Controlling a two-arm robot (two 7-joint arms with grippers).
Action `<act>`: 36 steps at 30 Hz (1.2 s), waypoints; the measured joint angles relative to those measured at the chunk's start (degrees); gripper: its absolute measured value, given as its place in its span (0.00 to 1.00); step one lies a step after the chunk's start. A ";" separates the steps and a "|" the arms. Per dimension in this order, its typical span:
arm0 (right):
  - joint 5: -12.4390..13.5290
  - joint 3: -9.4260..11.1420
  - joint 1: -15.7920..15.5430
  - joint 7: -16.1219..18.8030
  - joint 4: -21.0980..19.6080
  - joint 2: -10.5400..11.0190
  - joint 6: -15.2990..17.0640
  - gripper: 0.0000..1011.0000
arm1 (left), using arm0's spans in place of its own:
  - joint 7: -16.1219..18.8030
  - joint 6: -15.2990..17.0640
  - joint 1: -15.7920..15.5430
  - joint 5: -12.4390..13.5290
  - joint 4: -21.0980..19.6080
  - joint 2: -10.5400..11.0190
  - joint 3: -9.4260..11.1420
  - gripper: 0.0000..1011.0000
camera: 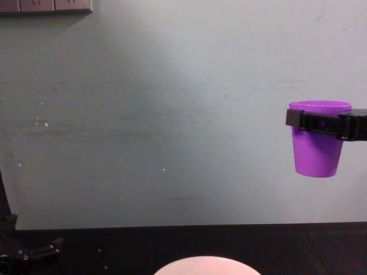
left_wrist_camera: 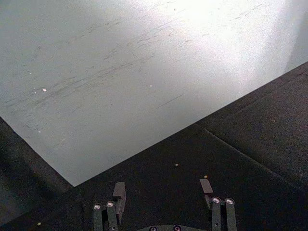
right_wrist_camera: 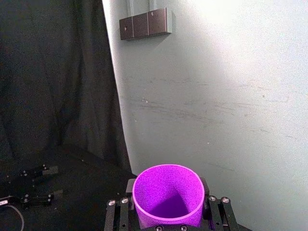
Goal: Pick up the cup and pour the mung beans from the cup into the bowl.
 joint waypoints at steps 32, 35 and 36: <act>0.00 0.00 0.00 0.00 0.00 0.00 0.00 0.74 | 0.00 0.00 0.00 0.00 0.00 0.00 0.00 0.99; 0.00 0.00 0.00 0.00 0.00 0.00 0.00 0.74 | 0.00 0.00 0.00 0.00 0.00 0.00 0.00 0.99; 0.00 0.00 0.00 0.00 0.00 0.00 0.00 0.74 | 0.00 0.00 0.00 0.00 0.00 0.00 0.00 0.99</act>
